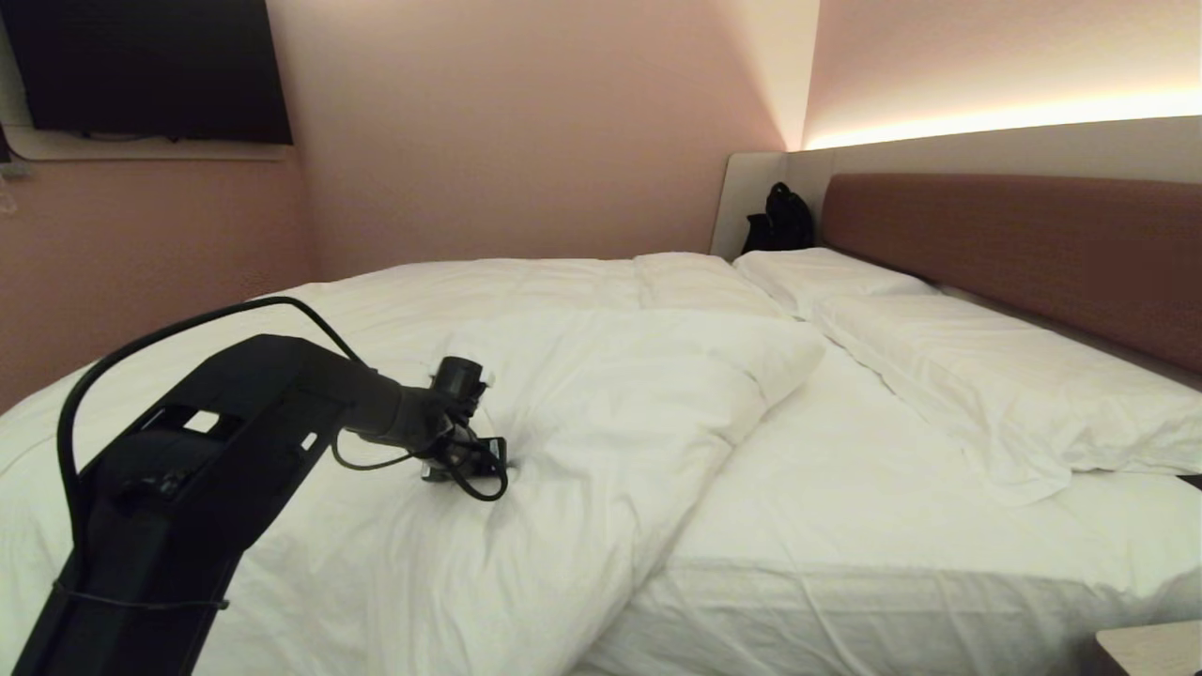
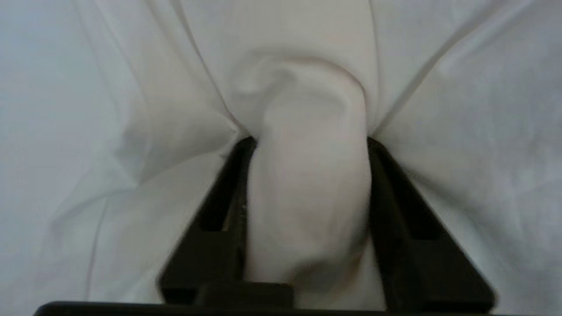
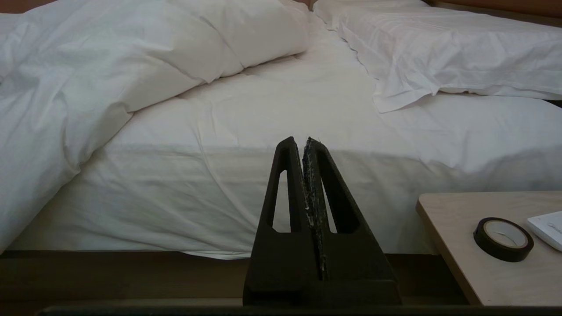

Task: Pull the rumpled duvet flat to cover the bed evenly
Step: Flatten the corners of the folded blanket

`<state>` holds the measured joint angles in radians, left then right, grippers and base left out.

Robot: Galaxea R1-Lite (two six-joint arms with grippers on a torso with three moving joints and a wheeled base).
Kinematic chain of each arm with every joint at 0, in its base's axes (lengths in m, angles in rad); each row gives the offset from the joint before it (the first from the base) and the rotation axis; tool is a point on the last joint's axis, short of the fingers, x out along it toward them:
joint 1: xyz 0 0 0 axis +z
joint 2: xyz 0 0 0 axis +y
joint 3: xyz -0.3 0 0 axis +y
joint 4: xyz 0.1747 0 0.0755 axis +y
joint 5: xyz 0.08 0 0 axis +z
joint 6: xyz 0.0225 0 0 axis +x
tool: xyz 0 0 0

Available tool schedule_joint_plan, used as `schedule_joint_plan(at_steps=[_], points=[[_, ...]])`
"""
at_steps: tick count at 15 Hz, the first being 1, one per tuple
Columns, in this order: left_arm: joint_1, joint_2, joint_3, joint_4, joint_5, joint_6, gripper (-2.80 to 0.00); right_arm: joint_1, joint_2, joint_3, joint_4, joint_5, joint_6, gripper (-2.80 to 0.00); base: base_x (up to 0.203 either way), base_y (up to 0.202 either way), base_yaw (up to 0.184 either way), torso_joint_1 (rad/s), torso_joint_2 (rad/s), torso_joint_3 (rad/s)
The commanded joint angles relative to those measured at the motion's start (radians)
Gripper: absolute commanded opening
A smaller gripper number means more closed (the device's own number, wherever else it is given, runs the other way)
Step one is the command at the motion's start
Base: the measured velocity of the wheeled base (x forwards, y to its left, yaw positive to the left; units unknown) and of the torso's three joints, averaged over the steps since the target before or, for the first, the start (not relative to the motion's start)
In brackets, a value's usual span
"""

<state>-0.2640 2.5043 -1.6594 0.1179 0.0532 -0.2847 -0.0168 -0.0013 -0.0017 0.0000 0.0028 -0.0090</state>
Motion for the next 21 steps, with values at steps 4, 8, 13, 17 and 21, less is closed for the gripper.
schedule_joint_plan(at_steps=[4, 8, 13, 17, 21], points=[[-0.030, -0.089, 0.080, 0.001, -0.014, -0.004, -2.80, 0.000, 0.001, 0.000, 0.000, 0.000, 0.000, -2.80, 0.000, 0.000, 0.000, 0.000, 0.00, 0.000], [-0.108, -0.226, 0.216, -0.001, -0.073, -0.008, -2.80, 0.000, 0.001, 0.000, 0.000, 0.000, 0.000, -2.80, 0.000, 0.000, 0.000, 0.000, 0.00, 0.000], [-0.214, -0.393, 0.375, 0.001, -0.125, -0.018, -2.80, 0.000, 0.001, 0.000, 0.000, 0.000, 0.000, -2.80, 0.000, 0.000, 0.000, 0.000, 0.00, 0.000], [-0.388, -0.609, 0.569, -0.001, -0.181, -0.065, -2.80, 0.000, 0.001, 0.000, 0.000, 0.000, 0.000, -2.80, 0.000, 0.000, 0.000, 0.000, 0.00, 0.000], [-0.538, -0.670, 0.658, 0.002, -0.232, -0.146, -2.80, 0.000, 0.001, 0.000, 0.000, 0.000, 0.000, -2.80, 0.000, 0.000, 0.000, 0.000, 0.00, 0.000]])
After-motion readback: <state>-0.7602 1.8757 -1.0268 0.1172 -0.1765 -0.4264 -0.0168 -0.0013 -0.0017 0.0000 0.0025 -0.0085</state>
